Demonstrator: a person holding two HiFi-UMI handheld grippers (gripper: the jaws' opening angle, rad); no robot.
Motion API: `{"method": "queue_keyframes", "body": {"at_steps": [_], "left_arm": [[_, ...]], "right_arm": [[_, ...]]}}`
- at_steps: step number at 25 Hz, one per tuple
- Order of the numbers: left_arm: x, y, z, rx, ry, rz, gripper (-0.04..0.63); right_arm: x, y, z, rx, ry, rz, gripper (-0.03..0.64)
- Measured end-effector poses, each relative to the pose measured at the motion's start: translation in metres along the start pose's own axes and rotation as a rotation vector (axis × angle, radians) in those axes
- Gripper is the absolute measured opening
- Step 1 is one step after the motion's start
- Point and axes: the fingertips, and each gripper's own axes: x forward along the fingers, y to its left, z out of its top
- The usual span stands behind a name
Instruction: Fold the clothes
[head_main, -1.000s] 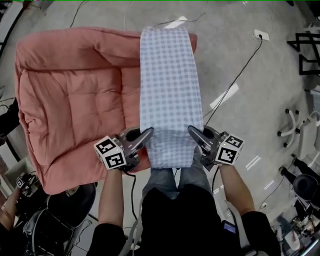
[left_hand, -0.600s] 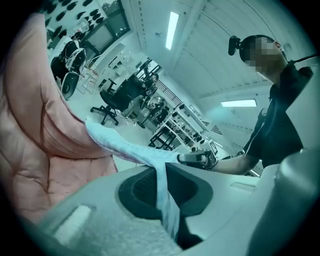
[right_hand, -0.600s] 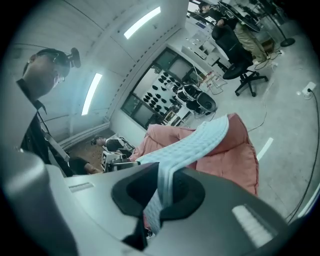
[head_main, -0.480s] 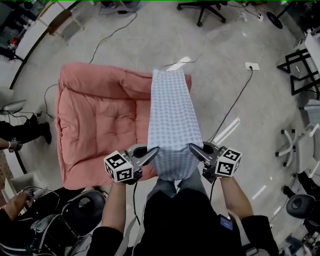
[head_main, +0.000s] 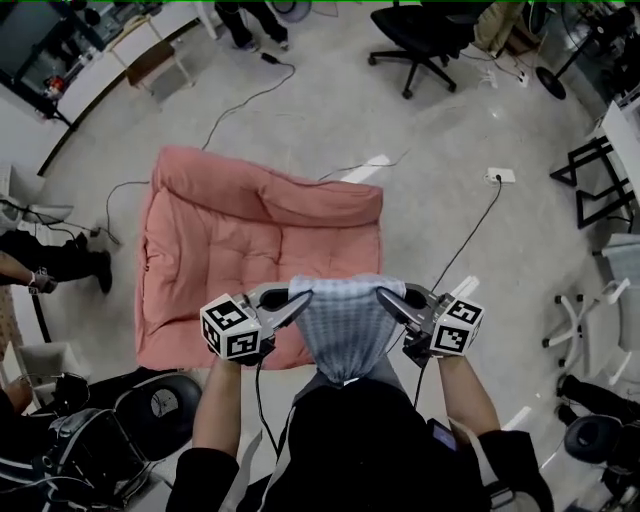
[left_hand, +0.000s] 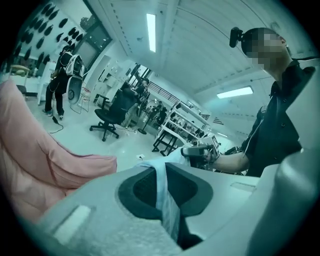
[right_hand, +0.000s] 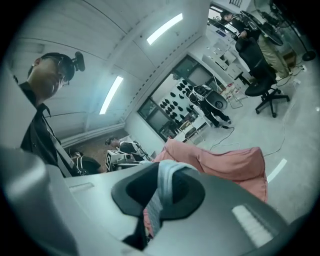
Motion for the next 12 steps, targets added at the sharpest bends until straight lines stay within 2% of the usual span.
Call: {"method": "queue_keyframes", "body": {"at_steps": [6, 9, 12], "left_arm": [[-0.011, -0.008, 0.065, -0.023, -0.149, -0.030, 0.026], [-0.010, -0.005, 0.100, -0.010, -0.188, -0.039, 0.026], [-0.010, 0.002, 0.127, 0.027, -0.192, -0.035, 0.026]], "right_arm": [[0.002, 0.024, 0.059, -0.055, -0.102, 0.042, 0.012], [0.006, 0.029, 0.093, -0.104, -0.133, 0.049, 0.012], [0.015, 0.033, 0.120, -0.148, -0.147, 0.041, 0.012]]}}
